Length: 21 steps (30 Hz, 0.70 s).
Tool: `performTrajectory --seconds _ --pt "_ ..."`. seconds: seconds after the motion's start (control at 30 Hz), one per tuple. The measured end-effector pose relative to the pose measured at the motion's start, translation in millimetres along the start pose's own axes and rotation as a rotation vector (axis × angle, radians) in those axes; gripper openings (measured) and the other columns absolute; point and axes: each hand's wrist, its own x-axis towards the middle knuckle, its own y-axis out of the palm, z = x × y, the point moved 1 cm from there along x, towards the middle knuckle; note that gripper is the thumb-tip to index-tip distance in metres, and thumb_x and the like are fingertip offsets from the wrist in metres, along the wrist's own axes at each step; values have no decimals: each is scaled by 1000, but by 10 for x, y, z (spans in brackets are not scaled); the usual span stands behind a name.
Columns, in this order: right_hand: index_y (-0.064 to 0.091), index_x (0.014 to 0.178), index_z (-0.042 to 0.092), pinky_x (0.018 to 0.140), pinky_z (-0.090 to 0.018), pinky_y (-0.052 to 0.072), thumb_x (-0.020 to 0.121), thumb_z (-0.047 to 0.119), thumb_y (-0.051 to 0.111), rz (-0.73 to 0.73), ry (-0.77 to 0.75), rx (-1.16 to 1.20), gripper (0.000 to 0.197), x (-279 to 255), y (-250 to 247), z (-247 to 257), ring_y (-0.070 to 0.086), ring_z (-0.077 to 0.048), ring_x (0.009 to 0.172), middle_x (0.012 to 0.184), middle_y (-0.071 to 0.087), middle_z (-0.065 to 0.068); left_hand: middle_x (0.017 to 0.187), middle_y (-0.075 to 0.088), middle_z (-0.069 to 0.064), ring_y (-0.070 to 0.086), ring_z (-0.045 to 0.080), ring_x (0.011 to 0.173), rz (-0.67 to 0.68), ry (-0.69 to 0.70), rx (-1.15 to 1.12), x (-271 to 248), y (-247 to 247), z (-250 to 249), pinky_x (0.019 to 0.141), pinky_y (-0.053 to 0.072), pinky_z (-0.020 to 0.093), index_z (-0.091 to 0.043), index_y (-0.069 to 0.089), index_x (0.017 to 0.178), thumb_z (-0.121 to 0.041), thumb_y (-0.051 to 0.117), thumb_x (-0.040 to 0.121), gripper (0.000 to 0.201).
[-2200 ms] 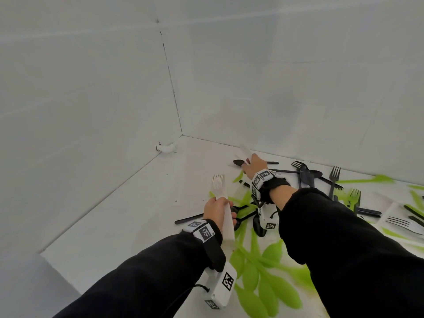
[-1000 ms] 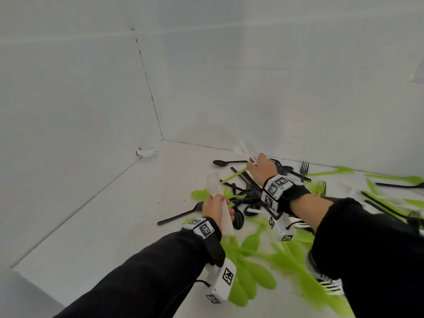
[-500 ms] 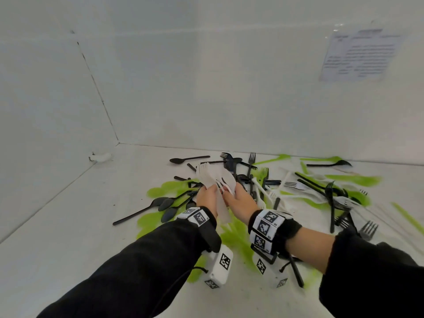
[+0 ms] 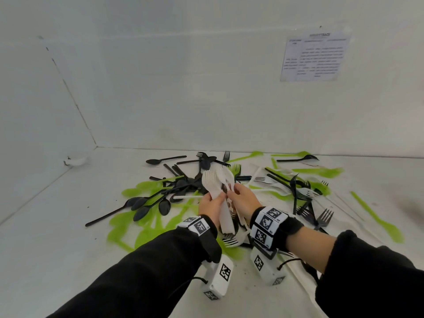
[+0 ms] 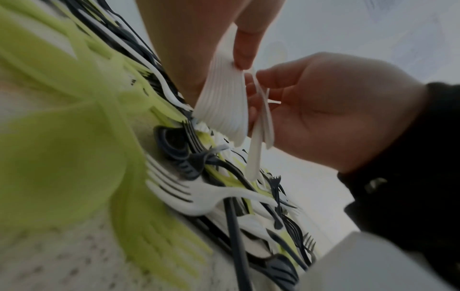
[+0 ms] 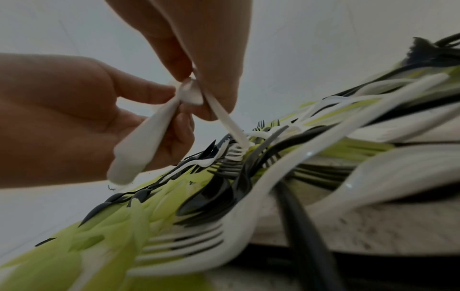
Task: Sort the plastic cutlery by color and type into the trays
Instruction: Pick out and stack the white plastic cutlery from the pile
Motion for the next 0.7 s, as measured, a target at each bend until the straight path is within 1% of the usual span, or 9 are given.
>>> performTrajectory --seconds 0.07,0.13,0.2,0.23,0.27,0.37,0.47,0.57,0.7 --pt "52 98 18 65 -21 45 94 12 48 -17 -8 -4 8 -23 -53 -39 56 -14 78 79 55 4 111 65 21 61 37 103 14 -2 -11 -65 63 18 96 47 51 -6 62 110 -6 54 92 20" --pt "51 108 17 69 -24 49 92 14 54 -45 27 29 17 -48 -88 -103 58 -14 75 84 57 1 107 64 19 61 35 99 27 14 -17 -110 117 35 94 49 48 -8 62 103 -4 53 92 15" --pt "53 114 11 81 -34 53 91 18 56 -63 49 0 25 -79 -121 -152 60 -20 86 95 59 -3 104 63 19 60 33 95 22 21 -19 -123 155 62 90 50 47 -9 60 98 -3 53 92 11" --pt "54 115 10 88 -36 52 91 19 57 -61 47 -36 26 -105 -144 -170 60 -22 93 98 58 -3 105 63 20 60 35 96 25 16 -30 -135 174 75 90 50 48 -8 59 101 -4 53 92 11" --pt "54 114 9 90 -35 51 91 20 57 -62 40 -63 26 -127 -171 -191 59 -21 96 99 57 -2 108 62 22 61 37 99 22 8 -36 -143 194 91 91 50 50 -6 59 105 -4 53 92 14" --pt "57 113 8 85 -27 48 90 20 58 -74 12 -100 26 -179 -253 -243 55 -15 91 96 56 0 111 63 24 60 40 105 4 2 -44 -177 266 162 94 47 55 -3 58 110 -5 55 92 18" --pt "59 113 7 92 -30 46 89 20 60 -82 -8 -121 28 -198 -333 -308 53 -14 91 94 56 1 111 63 23 61 38 106 -15 26 -44 -199 320 237 96 47 53 0 59 111 -3 57 90 21" --pt "60 114 6 88 -26 44 89 20 60 -57 -17 -143 29 -222 -417 -360 52 -13 91 95 56 1 111 65 21 62 37 103 -35 40 -22 -211 384 304 94 48 53 -7 61 104 -5 62 87 16" --pt "55 117 9 84 -28 46 90 20 60 -84 22 -82 30 -263 -524 -416 55 -15 87 86 57 2 110 66 17 62 34 103 -27 57 -7 -199 465 407 95 48 50 -8 62 107 -6 62 87 20"
